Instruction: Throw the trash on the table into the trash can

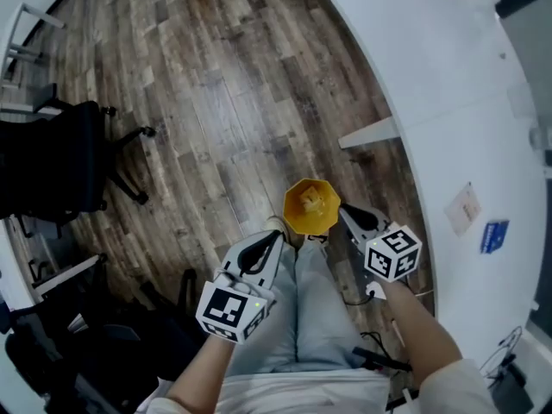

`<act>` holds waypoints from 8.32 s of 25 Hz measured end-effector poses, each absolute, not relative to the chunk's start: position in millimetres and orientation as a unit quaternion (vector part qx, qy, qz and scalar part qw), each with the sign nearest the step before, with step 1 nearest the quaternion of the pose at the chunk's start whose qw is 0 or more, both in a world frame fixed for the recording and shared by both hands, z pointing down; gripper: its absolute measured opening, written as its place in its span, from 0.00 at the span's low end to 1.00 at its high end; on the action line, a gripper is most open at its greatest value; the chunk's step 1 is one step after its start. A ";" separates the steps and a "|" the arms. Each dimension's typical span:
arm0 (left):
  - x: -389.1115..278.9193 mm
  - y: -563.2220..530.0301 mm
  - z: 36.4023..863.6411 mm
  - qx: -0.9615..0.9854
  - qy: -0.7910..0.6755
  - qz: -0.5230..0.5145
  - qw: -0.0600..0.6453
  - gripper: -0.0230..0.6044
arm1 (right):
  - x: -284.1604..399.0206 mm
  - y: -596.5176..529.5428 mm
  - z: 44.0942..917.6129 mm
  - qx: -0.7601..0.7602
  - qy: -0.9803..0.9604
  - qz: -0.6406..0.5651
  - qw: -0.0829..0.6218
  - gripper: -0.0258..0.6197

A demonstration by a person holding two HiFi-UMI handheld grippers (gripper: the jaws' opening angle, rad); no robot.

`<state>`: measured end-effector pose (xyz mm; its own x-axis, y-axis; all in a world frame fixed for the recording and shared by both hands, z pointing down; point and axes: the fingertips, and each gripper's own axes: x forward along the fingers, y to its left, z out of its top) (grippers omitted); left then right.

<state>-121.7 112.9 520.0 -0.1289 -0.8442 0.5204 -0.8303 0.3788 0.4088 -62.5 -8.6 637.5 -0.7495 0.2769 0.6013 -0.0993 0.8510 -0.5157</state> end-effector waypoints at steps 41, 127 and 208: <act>-94.9 90.1 309.9 0.595 -0.759 -0.011 0.265 0.04 | -34.6 -24.4 301.0 -0.041 -0.961 0.230 0.151 0.10; 82.2 -127.4 363.6 0.748 -0.583 0.073 0.308 0.04 | 235.6 -276.8 526.7 0.283 -0.864 0.140 0.391 0.47; -149.5 159.9 317.4 0.553 -0.798 -0.022 0.239 0.04 | -75.6 6.8 378.7 -0.044 -0.960 0.067 0.270 0.10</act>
